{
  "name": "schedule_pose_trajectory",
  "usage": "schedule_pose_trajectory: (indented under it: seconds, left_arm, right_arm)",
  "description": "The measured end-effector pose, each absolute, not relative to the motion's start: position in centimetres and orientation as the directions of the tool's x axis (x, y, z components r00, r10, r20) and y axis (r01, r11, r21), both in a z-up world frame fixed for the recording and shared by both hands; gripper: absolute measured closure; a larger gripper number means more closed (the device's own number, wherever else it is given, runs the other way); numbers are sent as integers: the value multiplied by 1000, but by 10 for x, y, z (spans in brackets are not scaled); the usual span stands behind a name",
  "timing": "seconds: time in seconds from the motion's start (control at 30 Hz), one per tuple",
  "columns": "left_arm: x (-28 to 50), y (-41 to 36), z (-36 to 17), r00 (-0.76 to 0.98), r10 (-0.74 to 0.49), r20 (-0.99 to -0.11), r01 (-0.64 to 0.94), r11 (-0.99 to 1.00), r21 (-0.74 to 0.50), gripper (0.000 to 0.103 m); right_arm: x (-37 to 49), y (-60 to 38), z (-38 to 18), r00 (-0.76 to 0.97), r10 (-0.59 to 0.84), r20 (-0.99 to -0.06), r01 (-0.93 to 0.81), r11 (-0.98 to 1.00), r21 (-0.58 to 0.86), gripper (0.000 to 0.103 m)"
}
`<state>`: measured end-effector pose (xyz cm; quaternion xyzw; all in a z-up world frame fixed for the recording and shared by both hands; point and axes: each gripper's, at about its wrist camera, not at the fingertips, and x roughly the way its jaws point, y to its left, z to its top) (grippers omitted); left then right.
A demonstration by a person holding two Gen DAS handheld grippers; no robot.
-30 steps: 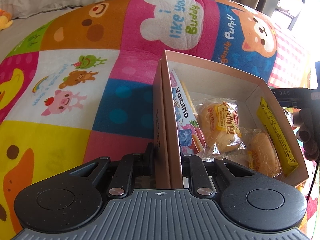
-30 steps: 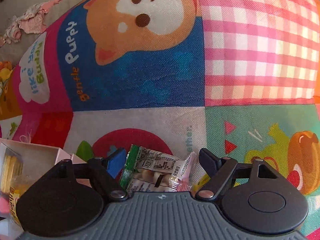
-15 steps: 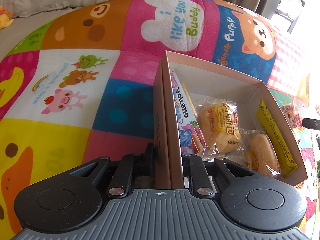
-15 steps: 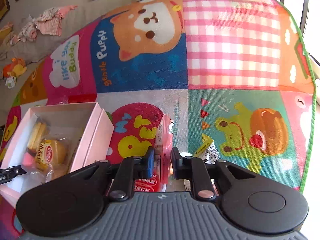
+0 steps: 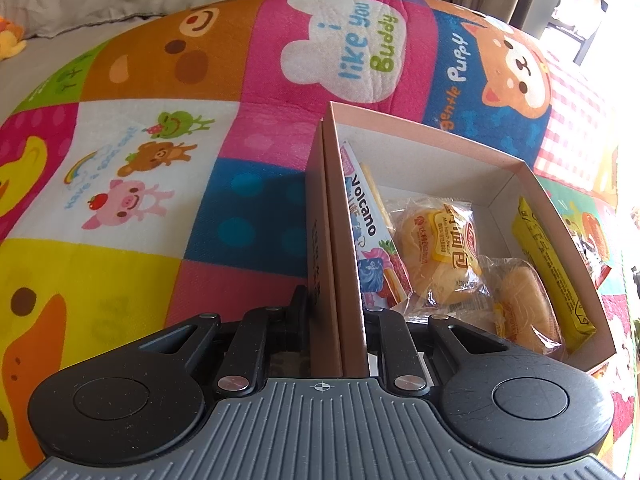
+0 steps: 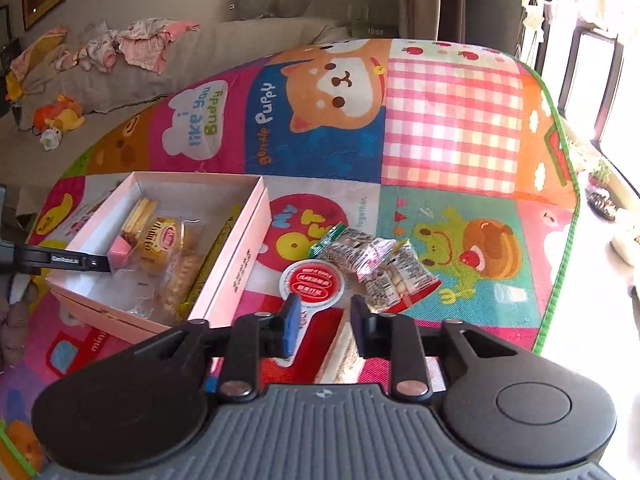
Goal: Organize objects
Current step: 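Reach the right gripper toward the small wrapped sweets and grasp them, then carry the green-wrapped sweets with the right gripper and drop them into the box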
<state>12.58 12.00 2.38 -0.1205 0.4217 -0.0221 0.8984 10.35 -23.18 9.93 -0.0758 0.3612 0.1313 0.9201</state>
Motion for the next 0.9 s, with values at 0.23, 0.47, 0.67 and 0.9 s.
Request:
schedule_pose_trajectory:
  seconds: [0.23,0.47,0.67,0.9]
  left_arm:
    - [127,120,24,640,-142,-756,-58,971,-231,84]
    - [130,120,25,628,-144,-765,-58,971,-230,84]
    - [129,122,24,635,-153,-757,-57,968,-243,84]
    - [126,124,23,644,-158,-748,-58,966,-254,83]
  right_arm:
    - [193,-219,73,672,203,-712,-341,938,-55,31]
    - [289,-227,22,585,218,-781,-232,968,96,33]
    - [261,-247,12,542,283,-792,-209,957,199,47]
    - [186,-256,33,471,390,-791,-275,917,288,35]
